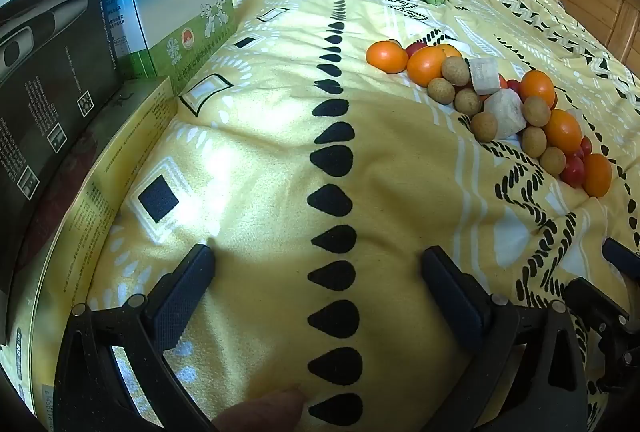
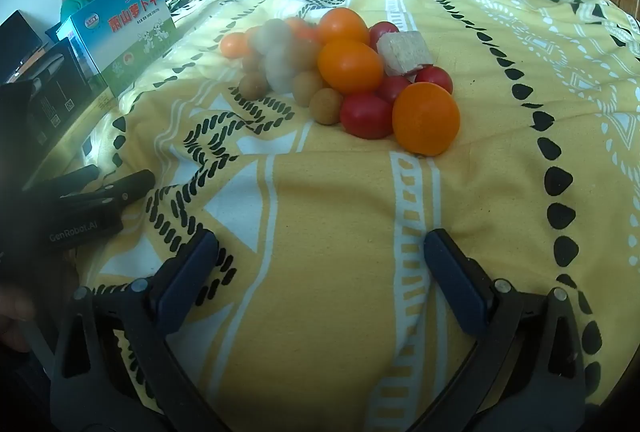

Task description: Organize fruits

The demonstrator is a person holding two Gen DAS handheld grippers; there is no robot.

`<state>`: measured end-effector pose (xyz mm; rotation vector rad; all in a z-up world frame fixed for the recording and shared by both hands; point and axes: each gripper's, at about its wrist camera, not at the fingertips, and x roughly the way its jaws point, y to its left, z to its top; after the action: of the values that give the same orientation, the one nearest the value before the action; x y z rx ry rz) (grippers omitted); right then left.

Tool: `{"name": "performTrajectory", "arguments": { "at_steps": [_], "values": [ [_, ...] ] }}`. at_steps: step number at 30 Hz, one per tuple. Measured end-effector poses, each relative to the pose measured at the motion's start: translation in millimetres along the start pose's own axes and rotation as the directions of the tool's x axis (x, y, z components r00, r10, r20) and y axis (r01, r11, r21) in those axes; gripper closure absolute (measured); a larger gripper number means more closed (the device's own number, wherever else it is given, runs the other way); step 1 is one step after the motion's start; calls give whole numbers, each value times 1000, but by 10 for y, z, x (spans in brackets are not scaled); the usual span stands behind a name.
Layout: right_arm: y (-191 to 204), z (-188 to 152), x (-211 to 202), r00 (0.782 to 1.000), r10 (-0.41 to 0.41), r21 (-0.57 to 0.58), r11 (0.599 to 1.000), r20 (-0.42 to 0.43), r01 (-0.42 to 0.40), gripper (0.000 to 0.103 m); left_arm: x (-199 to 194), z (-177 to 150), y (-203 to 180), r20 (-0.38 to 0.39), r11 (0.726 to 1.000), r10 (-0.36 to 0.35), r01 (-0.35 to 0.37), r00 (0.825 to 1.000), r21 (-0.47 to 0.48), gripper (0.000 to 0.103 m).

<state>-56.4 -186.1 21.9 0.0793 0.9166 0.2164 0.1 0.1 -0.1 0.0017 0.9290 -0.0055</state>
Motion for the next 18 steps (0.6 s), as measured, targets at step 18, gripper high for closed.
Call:
{"name": "performTrajectory", "arguments": {
  "at_steps": [18],
  "values": [
    [-9,3,2,1000,3,2,1000,-3,-3,0,-2,-1,-1,3,1000,-3,3,1000,-1,0]
  ]
}}
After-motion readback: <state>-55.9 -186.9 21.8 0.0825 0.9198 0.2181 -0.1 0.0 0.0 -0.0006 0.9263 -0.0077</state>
